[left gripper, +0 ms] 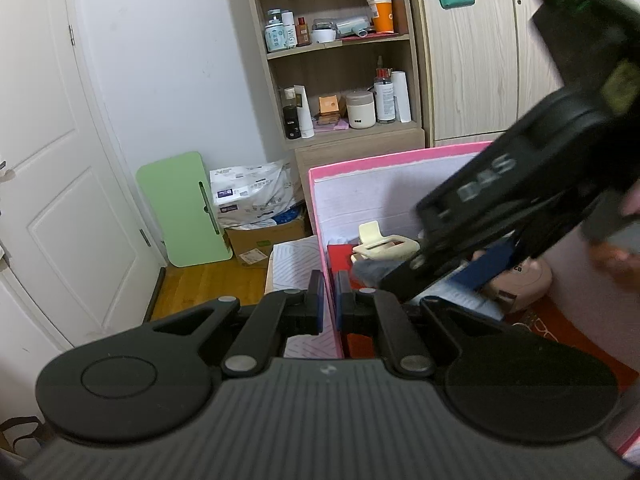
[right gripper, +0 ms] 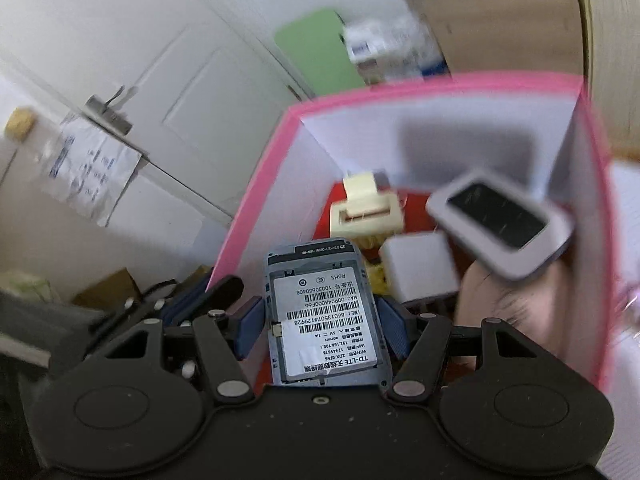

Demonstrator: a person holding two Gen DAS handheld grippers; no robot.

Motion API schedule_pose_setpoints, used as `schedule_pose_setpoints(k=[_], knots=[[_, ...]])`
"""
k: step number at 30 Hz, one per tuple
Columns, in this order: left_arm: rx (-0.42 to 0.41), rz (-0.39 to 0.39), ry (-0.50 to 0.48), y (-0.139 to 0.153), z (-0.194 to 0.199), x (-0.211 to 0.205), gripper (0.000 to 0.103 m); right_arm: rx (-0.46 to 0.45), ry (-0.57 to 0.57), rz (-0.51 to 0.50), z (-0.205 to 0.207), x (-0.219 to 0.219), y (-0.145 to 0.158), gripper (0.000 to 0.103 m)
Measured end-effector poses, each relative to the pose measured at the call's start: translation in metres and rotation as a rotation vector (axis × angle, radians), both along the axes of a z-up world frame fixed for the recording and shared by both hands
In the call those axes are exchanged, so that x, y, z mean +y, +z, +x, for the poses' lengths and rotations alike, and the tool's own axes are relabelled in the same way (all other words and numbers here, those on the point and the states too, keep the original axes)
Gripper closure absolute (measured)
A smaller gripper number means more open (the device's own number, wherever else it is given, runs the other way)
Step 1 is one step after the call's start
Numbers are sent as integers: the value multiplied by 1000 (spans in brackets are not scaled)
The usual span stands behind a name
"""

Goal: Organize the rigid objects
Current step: 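Carry the grey phone battery into the box and release it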

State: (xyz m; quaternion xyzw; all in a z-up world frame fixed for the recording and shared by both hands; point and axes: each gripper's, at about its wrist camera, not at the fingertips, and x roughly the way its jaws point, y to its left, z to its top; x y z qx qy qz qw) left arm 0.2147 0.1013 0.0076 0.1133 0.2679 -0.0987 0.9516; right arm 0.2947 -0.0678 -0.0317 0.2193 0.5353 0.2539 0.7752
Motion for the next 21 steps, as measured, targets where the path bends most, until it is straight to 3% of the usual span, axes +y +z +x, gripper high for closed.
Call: schedule_pose_setpoints(k=[5, 8, 10, 17, 21], knots=[[-1, -2, -1, 0, 1, 0, 98, 12, -43, 24, 1, 5, 0, 33], [-4, -8, 1, -1, 1, 0, 98, 163, -66, 162, 5, -4, -12, 28], [-5, -5, 0, -1, 1, 0, 98, 184, -72, 208, 2, -11, -12, 27], [-7, 4, -1, -2, 2, -2, 98, -73, -60, 161, -42, -56, 45, 27], [-7, -1, 2, -2, 2, -1, 98, -274, -129, 74, -67, -94, 67, 27]])
